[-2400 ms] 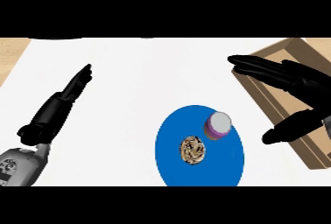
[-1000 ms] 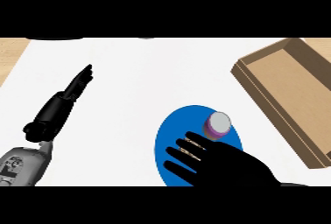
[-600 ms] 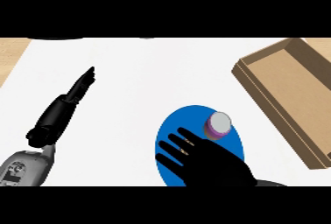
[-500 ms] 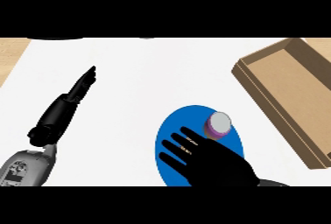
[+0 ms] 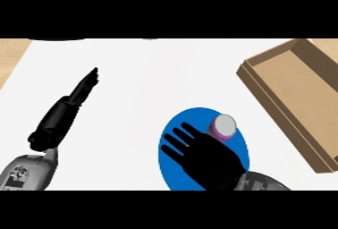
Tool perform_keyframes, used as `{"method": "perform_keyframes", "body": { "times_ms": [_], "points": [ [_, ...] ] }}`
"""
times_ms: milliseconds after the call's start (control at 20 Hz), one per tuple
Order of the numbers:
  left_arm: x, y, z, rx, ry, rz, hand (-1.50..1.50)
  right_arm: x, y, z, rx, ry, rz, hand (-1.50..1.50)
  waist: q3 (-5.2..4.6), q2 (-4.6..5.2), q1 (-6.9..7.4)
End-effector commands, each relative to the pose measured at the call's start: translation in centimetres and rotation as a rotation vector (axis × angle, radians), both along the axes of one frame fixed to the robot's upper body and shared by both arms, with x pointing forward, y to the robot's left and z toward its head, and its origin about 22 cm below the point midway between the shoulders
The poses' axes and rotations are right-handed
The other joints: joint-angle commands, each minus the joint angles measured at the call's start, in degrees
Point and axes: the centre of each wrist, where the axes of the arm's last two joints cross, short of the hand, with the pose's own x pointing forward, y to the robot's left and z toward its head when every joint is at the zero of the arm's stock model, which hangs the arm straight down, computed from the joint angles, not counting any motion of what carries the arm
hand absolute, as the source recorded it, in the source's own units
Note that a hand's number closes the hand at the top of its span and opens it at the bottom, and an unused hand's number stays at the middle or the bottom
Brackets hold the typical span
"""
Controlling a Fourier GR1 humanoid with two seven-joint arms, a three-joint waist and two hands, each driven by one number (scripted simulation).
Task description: Pick the cupcake from the plate and place it in the cardboard box
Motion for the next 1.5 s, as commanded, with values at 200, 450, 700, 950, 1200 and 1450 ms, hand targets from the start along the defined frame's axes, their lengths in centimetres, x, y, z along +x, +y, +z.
{"method": "perform_keyframes", "body": {
  "times_ms": [200, 450, 700, 950, 1200, 1450],
  "points": [
    [1.1, 0.0, 0.3, 0.0, 0.006, -0.002, 0.0, 2.0, 1.6, -1.4, 0.003, 0.043, 0.03, -1.5, 0.0, 0.01, -0.03],
    [1.5, 1.5, -0.2, -0.007, -0.01, -0.001, 0.0, 1.1, 0.6, -2.5, -0.013, 0.05, 0.001, -1.5, -0.01, -0.01, -0.18],
    [-1.4, 0.1, 1.4, -0.008, -0.012, -0.016, 0.0, 1.4, 0.5, -4.9, -0.04, 0.009, -0.029, -1.5, 0.01, -0.11, 0.21],
    [0.5, 0.9, -0.5, -0.005, -0.019, -0.002, 0.0, 2.8, 0.0, -5.8, -0.037, 0.039, -0.041, -1.5, 0.0, -0.01, -0.04],
    [-0.2, 1.8, -0.9, 0.002, 0.011, -0.012, 0.0, 3.7, -0.3, -7.6, -0.07, 0.033, 0.025, 1.5, 0.0, 0.01, 0.07],
    [1.8, 0.4, 0.9, -0.009, -0.007, 0.003, 0.0, 3.0, 0.7, -8.3, 0.042, -0.027, 0.167, 1.5, 0.01, 0.04, -0.13]
  ]
}}
